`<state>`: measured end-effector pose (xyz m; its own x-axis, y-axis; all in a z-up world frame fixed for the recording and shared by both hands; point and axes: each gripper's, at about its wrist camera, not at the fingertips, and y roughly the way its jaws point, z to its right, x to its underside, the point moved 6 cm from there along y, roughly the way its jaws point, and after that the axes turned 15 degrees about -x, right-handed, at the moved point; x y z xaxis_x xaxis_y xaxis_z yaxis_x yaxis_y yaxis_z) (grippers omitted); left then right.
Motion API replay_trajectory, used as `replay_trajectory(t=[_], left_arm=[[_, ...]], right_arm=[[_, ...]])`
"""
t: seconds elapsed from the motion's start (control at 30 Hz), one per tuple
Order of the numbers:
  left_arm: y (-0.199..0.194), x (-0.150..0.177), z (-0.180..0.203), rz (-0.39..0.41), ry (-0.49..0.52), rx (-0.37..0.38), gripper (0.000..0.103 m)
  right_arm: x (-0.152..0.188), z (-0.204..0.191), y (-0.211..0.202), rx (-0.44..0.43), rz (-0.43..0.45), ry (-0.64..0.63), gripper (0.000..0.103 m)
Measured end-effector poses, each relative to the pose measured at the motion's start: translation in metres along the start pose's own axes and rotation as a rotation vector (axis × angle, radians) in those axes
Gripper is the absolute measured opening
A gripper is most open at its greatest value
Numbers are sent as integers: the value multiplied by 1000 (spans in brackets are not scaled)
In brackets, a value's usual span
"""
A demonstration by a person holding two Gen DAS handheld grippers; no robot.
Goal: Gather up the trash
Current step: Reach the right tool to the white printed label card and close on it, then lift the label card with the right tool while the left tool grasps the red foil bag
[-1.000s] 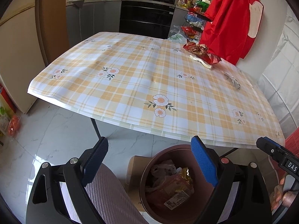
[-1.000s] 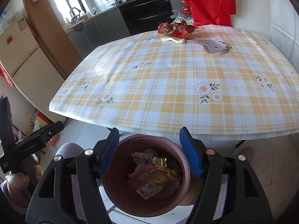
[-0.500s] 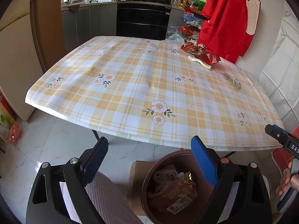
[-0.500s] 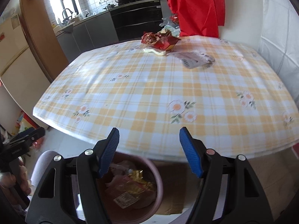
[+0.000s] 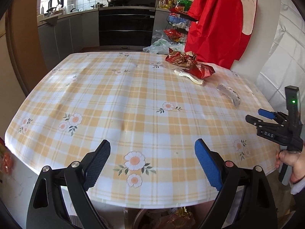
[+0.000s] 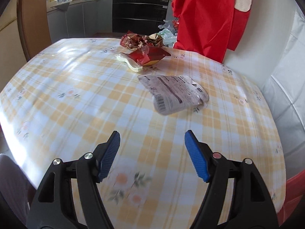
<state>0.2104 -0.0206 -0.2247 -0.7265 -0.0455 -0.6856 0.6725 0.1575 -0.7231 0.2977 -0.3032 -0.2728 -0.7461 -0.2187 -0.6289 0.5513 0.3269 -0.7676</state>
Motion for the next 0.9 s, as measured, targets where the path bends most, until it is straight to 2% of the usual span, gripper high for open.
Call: replay_trajectory(t=[0.2, 0.4, 0.47, 0.63, 0.73, 0.9], left_arm=[[33, -31, 27, 2, 31, 36, 88], [64, -50, 49, -9, 68, 62, 88], [73, -56, 55, -8, 80, 68, 88], [93, -72, 73, -16, 116, 87, 88], [105, -84, 87, -23, 111, 118, 88], [132, -109, 130, -37, 146, 163, 88]], right_arm=[[-29, 18, 54, 33, -30, -58, 71], [-48, 35, 87, 53, -52, -86, 68], [-51, 38, 93, 36, -63, -86, 49], [-56, 41, 72, 8, -8, -95, 34], [-58, 48, 51, -2, 43, -69, 32], [-51, 77, 14, -24, 145, 62, 31]])
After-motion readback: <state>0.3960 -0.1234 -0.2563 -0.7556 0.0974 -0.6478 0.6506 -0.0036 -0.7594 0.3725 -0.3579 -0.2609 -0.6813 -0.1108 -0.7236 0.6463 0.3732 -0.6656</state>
